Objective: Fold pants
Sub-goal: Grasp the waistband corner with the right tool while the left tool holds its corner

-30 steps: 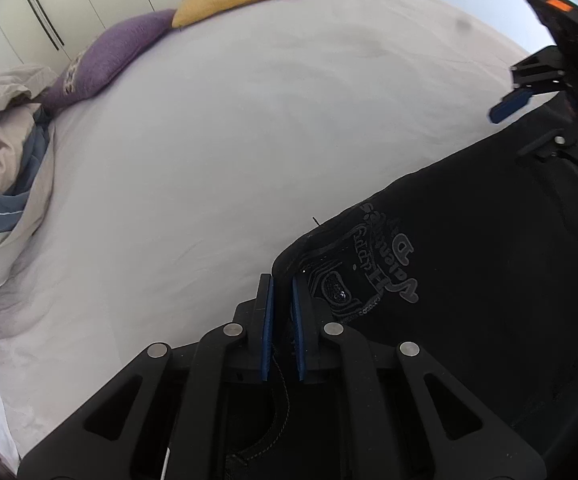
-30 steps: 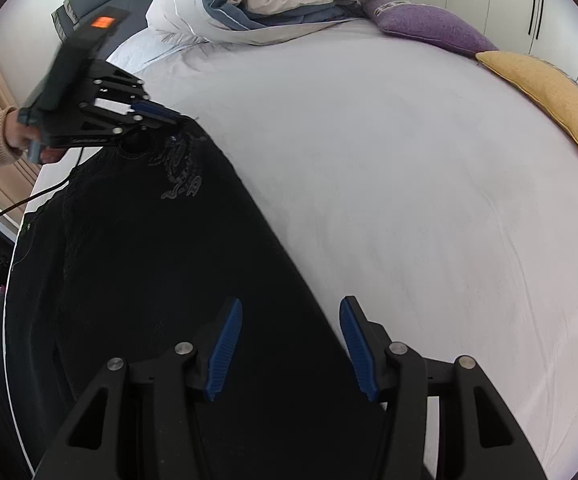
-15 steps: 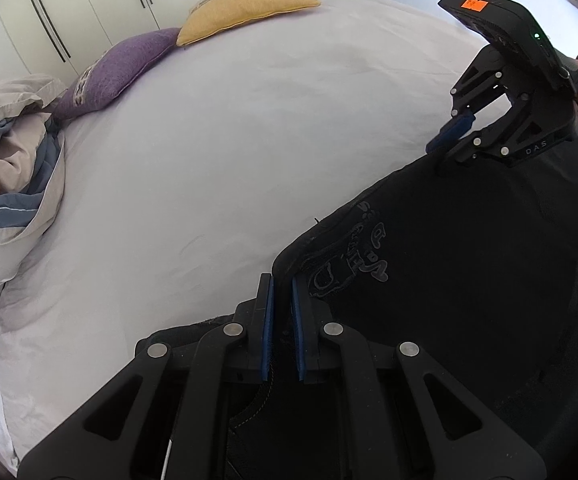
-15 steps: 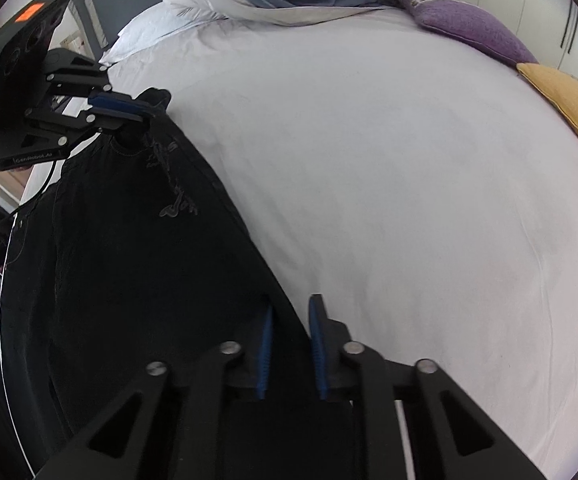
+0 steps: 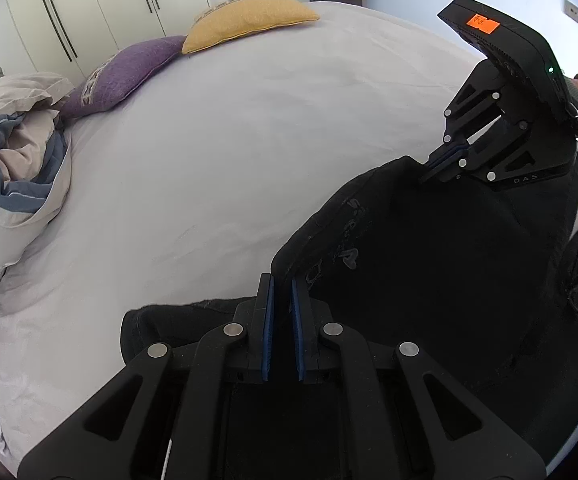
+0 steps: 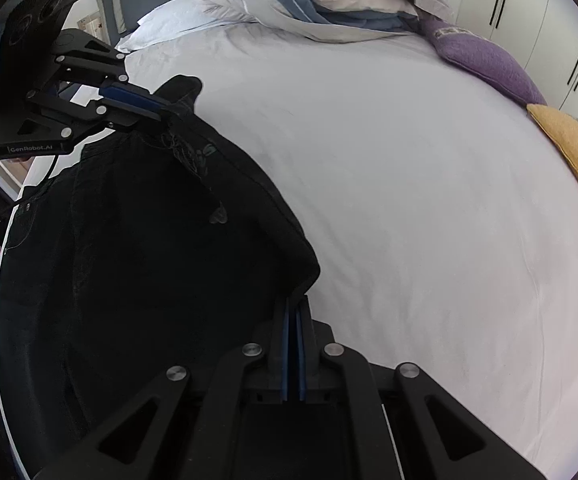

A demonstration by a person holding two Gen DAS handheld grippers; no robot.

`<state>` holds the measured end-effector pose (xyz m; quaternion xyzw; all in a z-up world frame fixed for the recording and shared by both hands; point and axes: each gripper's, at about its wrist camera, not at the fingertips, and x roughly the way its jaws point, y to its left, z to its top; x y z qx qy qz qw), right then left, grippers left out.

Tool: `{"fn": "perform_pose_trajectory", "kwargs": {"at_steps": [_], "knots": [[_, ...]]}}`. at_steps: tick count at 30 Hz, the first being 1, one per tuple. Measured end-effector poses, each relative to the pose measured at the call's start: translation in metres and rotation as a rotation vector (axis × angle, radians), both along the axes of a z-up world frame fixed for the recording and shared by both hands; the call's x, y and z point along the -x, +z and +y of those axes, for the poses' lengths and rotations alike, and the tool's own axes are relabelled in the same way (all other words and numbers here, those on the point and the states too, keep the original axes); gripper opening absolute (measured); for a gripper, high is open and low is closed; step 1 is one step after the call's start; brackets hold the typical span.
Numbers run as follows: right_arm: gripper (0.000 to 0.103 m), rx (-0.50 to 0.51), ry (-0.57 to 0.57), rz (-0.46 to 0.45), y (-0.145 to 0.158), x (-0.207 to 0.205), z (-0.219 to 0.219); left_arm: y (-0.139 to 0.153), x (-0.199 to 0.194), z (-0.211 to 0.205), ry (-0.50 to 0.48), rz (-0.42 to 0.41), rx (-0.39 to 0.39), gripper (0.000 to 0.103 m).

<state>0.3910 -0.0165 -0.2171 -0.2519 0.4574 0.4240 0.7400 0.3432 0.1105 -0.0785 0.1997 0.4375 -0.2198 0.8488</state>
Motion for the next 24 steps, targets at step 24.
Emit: {"fn": "perform_pose_trajectory", "kwargs": {"at_steps": [24], "knots": [[0.003,0.368,0.502,-0.288,0.004,0.206,0.015,-0.016,0.188,0.037,-0.030,-0.042,-0.111,0.000]]}}
